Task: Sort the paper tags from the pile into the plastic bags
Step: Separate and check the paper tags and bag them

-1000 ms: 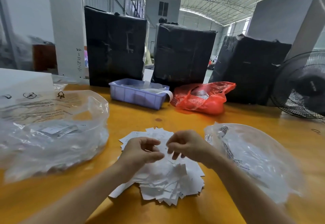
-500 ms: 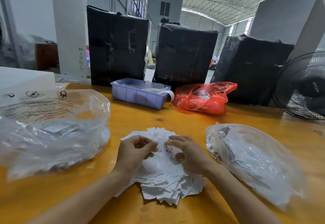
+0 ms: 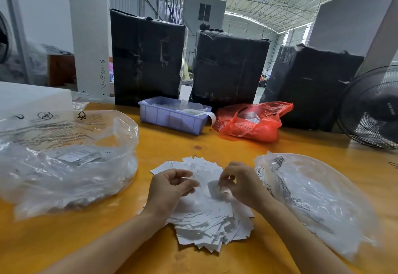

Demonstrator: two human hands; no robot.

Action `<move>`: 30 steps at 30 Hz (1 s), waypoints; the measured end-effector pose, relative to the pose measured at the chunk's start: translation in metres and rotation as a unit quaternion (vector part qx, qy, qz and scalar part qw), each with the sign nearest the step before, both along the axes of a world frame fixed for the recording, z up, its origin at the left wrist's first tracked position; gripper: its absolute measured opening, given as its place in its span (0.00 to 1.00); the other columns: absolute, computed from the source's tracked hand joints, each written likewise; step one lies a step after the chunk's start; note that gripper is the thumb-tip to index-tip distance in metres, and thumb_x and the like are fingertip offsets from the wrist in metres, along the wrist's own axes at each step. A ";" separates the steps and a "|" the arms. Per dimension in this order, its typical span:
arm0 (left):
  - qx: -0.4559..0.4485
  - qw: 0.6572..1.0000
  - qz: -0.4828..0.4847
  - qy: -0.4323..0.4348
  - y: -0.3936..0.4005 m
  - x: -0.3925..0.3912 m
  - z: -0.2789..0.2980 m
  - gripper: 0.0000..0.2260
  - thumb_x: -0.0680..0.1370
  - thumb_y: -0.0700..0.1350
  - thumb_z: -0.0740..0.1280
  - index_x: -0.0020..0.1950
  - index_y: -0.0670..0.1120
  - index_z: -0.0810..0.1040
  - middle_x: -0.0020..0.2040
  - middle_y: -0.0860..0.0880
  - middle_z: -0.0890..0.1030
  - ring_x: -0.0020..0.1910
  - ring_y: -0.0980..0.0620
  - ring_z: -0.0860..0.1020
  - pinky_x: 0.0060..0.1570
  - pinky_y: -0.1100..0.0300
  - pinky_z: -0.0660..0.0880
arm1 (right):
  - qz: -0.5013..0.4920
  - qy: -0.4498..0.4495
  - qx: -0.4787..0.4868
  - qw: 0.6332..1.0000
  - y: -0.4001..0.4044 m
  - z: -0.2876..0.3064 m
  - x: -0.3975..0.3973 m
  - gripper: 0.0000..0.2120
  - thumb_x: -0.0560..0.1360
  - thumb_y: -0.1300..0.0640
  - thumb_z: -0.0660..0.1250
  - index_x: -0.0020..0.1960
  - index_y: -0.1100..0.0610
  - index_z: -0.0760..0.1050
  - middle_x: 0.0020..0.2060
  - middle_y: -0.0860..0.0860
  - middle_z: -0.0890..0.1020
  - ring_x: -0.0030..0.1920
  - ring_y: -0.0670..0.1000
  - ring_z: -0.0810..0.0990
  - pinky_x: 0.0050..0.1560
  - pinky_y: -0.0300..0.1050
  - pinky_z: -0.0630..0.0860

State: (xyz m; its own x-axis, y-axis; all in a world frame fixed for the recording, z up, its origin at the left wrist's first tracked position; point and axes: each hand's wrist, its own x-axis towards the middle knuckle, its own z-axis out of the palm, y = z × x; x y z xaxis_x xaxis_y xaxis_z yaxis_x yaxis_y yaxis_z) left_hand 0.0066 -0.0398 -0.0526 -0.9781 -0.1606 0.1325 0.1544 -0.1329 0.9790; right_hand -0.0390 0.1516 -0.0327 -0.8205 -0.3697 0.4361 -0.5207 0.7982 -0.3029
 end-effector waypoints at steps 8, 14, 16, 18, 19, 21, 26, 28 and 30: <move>0.003 1.000 0.014 -0.011 0.000 -0.002 0.001 0.12 0.65 0.33 0.77 0.45 0.41 0.81 0.34 0.45 0.84 0.33 0.57 0.82 0.34 0.72 0.74 | 0.035 -0.275 -0.471 0.838 -0.021 0.036 0.020 0.06 0.73 0.70 0.67 0.48 0.61 0.76 0.44 0.59 0.81 0.43 0.53 0.82 0.39 0.41 0.80; 0.024 1.000 0.005 -0.012 0.002 -0.003 0.001 0.12 0.64 0.32 0.76 0.45 0.41 0.80 0.36 0.43 0.84 0.34 0.55 0.83 0.34 0.70 0.75 | 0.006 -0.231 -0.465 0.855 -0.038 0.033 0.028 0.05 0.72 0.68 0.69 0.40 0.61 0.75 0.37 0.57 0.83 0.34 0.49 0.80 0.35 0.37 0.73; 0.024 1.000 0.004 -0.012 0.003 -0.003 0.001 0.13 0.64 0.33 0.77 0.45 0.41 0.80 0.36 0.43 0.84 0.34 0.56 0.82 0.33 0.71 0.75 | 0.007 -0.213 -0.460 0.862 -0.040 0.033 0.030 0.03 0.72 0.68 0.69 0.42 0.62 0.76 0.37 0.57 0.83 0.32 0.47 0.80 0.32 0.33 0.73; 0.026 1.000 0.006 -0.016 0.003 -0.003 0.000 0.13 0.64 0.33 0.77 0.45 0.41 0.80 0.36 0.44 0.84 0.35 0.55 0.82 0.33 0.70 0.74 | 0.006 -0.204 -0.456 0.866 -0.042 0.032 0.031 0.02 0.72 0.67 0.69 0.44 0.63 0.76 0.34 0.55 0.83 0.29 0.44 0.80 0.29 0.30 0.71; 0.030 0.999 0.005 -0.020 0.003 -0.003 0.000 0.13 0.64 0.34 0.77 0.46 0.41 0.80 0.36 0.44 0.84 0.35 0.55 0.82 0.33 0.70 0.75 | 0.004 -0.200 -0.454 0.868 -0.043 0.032 0.032 0.02 0.73 0.67 0.69 0.45 0.64 0.76 0.33 0.54 0.83 0.28 0.43 0.79 0.29 0.30 0.71; 0.051 0.998 -0.004 -0.029 0.002 -0.003 0.001 0.14 0.64 0.34 0.77 0.47 0.41 0.80 0.36 0.44 0.84 0.35 0.54 0.83 0.33 0.68 0.76 | 0.003 -0.195 -0.445 0.874 -0.044 0.032 0.033 0.02 0.73 0.67 0.69 0.45 0.63 0.76 0.32 0.54 0.83 0.28 0.42 0.78 0.28 0.29 0.70; 0.101 0.993 -0.037 -0.045 0.003 -0.001 0.006 0.22 0.57 0.39 0.76 0.49 0.40 0.79 0.36 0.44 0.85 0.34 0.54 0.83 0.32 0.67 0.76 | -0.001 -0.200 -0.430 0.881 -0.045 0.030 0.033 0.04 0.73 0.66 0.69 0.42 0.60 0.76 0.35 0.54 0.83 0.28 0.42 0.79 0.29 0.30 0.71; 0.107 0.992 -0.043 -0.050 0.004 0.000 0.008 0.22 0.56 0.39 0.76 0.49 0.40 0.78 0.36 0.44 0.85 0.33 0.54 0.83 0.32 0.67 0.76 | 0.005 -0.213 -0.436 0.875 -0.044 0.030 0.033 0.03 0.73 0.67 0.69 0.43 0.62 0.76 0.36 0.54 0.84 0.29 0.44 0.81 0.29 0.31 0.72; 0.107 0.992 -0.046 -0.054 0.004 0.000 0.009 0.22 0.57 0.39 0.76 0.49 0.41 0.78 0.36 0.44 0.85 0.34 0.54 0.83 0.33 0.66 0.76 | 0.009 -0.224 -0.440 0.869 -0.045 0.030 0.033 0.02 0.73 0.67 0.68 0.45 0.63 0.76 0.35 0.54 0.84 0.29 0.45 0.81 0.29 0.32 0.72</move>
